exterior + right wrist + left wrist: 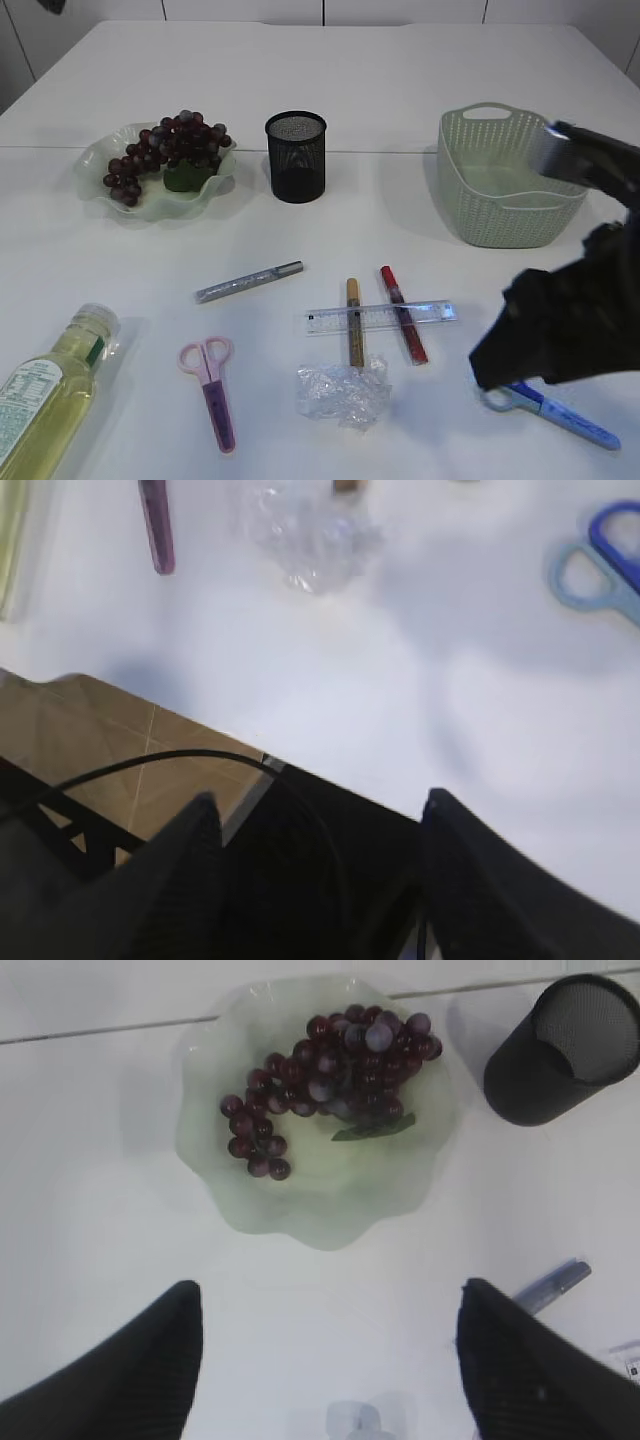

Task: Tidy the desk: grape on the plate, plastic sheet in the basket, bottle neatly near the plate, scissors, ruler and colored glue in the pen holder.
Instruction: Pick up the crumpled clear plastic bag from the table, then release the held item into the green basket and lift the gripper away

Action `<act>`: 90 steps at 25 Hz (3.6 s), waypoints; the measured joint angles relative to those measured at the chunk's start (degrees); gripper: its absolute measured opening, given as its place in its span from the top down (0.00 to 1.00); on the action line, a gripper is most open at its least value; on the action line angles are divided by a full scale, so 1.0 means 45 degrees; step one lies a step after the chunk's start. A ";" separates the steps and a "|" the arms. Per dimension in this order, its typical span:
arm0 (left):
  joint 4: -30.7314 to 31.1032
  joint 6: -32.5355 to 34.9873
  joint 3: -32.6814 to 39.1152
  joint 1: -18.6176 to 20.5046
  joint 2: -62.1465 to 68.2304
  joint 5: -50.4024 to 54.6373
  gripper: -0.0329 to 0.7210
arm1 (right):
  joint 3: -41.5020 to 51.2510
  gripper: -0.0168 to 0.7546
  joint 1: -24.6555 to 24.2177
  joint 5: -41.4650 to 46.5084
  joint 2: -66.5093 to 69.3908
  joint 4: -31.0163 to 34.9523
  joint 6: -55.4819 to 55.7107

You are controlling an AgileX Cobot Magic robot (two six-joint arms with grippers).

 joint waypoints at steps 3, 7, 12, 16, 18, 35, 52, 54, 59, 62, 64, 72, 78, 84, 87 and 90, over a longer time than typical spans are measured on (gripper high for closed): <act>0.0000 0.0000 -0.0021 0.0000 -0.0619 0.0051 0.19 | -0.1081 0.30 0.0579 -0.0368 0.1524 0.0028 -0.0533; 0.0000 -0.0067 -0.0021 0.0000 -0.1337 0.0104 0.20 | -0.2337 0.23 0.2207 -0.0711 0.3654 -0.0352 -0.0784; 0.0000 -0.0067 -0.0021 0.0000 -0.1949 0.0179 0.20 | -0.3917 0.22 0.2903 -0.0814 0.5992 -0.0990 -0.0784; 0.0006 -0.0090 -0.0021 0.0000 -0.2187 0.0207 0.21 | -0.4618 0.22 0.2903 -0.0848 0.7080 -0.1863 -0.0784; 0.0027 -0.0090 -0.0021 0.0000 -0.2237 0.0207 0.21 | -0.4735 0.22 0.2903 -0.0858 0.7347 -0.2254 -0.0784; 0.0055 -0.0090 -0.0021 0.0000 -0.2245 0.0234 0.23 | -0.4864 0.22 0.2903 -0.1980 0.9577 -0.2677 -0.0708; 0.0055 -0.0090 -0.0021 0.0000 -0.2245 0.0234 0.23 | -0.4892 0.70 0.2903 -0.2334 0.9808 -0.2697 -0.0708; 0.0055 -0.0090 -0.0021 0.0000 -0.2245 0.0234 0.23 | -0.4892 0.82 0.2903 -0.1997 0.9808 -0.2697 -0.0708; 0.0055 -0.0090 -0.0021 0.0000 -0.2245 0.0234 0.25 | -0.4892 0.96 0.2903 -0.1294 0.9808 -0.2674 -0.0691; 0.0055 -0.0090 -0.0021 0.0000 -0.2245 0.0234 0.27 | -0.5102 0.96 0.2922 -0.0662 0.9658 -0.2616 -0.0455; 0.0055 -0.0090 -0.0021 0.0000 -0.2245 0.0234 0.27 | -0.5420 0.96 0.2922 0.0004 0.9433 -0.2404 -0.0388; 0.0055 -0.0090 -0.0021 0.0000 -0.2245 0.0234 0.28 | -0.8736 0.96 0.2922 0.2542 0.8897 -0.2110 0.0225; 0.0032 -0.0090 -0.0021 0.0000 -0.2245 0.0234 0.30 | -1.1913 0.96 0.2402 0.2728 0.8897 -0.3166 0.0736; 0.0014 -0.0090 -0.0021 0.0000 -0.2245 0.0234 0.31 | -1.3791 0.96 0.0496 0.2925 0.8897 -0.3701 0.0878; 0.0014 -0.0090 -0.0021 0.0000 -0.2245 0.0234 0.31 | -1.4195 0.96 -0.0468 0.3004 0.8897 -0.4518 0.0878; 0.0014 -0.0090 -0.0021 0.0000 -0.2245 0.0234 0.31 | -1.4353 0.96 -0.1490 0.3034 0.8991 -0.5156 0.0878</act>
